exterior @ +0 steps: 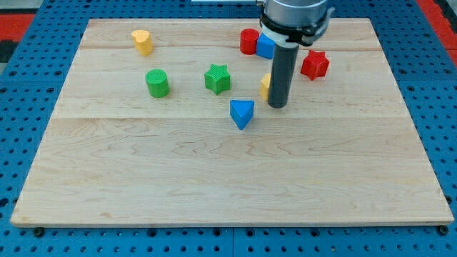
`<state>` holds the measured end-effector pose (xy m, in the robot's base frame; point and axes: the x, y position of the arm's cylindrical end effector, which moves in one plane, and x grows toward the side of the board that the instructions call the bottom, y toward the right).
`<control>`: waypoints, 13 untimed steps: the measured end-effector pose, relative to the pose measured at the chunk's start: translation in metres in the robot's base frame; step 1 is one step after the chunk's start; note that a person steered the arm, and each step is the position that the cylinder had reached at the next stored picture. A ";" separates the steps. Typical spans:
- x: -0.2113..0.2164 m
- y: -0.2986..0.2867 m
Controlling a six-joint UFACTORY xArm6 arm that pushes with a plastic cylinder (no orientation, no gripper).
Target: Move the yellow hexagon above the red star
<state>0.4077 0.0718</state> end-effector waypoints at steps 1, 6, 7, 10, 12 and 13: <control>-0.020 -0.012; -0.077 -0.001; -0.079 -0.009; -0.108 0.013; -0.107 0.074; -0.098 0.086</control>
<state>0.3093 0.1577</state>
